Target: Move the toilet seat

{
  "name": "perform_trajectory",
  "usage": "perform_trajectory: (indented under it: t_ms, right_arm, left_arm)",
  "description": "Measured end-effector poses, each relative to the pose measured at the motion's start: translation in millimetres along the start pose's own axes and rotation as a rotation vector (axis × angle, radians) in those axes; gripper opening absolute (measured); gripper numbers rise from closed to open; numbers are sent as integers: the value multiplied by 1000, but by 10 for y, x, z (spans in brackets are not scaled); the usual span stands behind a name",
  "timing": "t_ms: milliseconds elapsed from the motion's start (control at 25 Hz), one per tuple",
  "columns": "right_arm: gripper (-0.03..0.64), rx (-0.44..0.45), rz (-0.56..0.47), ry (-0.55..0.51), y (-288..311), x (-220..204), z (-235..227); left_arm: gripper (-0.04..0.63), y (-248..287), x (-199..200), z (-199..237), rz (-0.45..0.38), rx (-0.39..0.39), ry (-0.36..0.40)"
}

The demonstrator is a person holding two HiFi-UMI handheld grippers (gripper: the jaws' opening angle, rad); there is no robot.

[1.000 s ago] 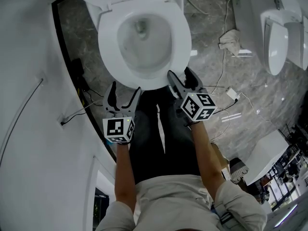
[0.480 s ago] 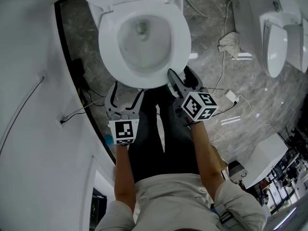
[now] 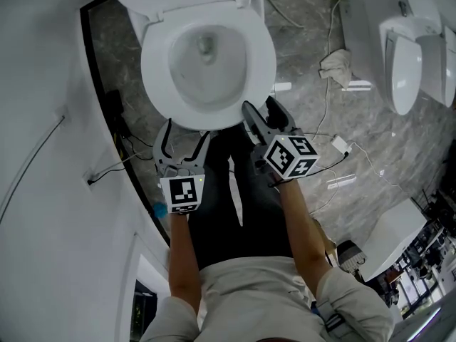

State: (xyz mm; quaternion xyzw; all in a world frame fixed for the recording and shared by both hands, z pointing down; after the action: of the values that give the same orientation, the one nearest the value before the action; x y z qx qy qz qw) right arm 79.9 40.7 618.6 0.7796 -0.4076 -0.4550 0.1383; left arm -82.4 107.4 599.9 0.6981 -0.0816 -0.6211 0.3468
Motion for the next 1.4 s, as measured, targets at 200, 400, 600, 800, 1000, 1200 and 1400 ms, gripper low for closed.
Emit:
perform_trajectory:
  t_ms: [200,400,600,800,1000,1200,1400]
  right_arm:
    - [330,25,-7,7,-23,36,4]
    - [330,46,-20,-14,-57,93,23]
    - [293,88,-49,-180,-167,198,124]
    - [290,147,-46,-304,-240,243,286]
    - [290,192,5,-452,-264,213,446]
    - [290,205,33,-518,-274,229,524]
    - [291,208,50,-542,-287,305,586]
  left_arm:
    - [402,-3,39,9,5,-17,-14]
    - [402,-6,97,17,3,-5,-26]
    - [402,-7,129,32,1,-4,-29]
    - [400,-26,146,47,5,0,-41]
    - [402,-33,246,84,-3,0,-56]
    - [401,-37,370,133,-10,0,-70]
    - [402,-44,493,181,-8,2,-85]
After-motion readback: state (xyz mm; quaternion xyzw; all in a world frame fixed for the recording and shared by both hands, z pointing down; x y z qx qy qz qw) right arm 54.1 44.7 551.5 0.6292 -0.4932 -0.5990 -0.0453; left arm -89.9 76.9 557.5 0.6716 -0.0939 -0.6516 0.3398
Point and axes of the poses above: the fingertips, and each gripper's own axes: y forward along the fingers, z to its left, x out of its top, the point moved 1 cm from there along -y, backward along the fingers, and after that the axes turned 3 degrees about -z, right-handed, at the moved point
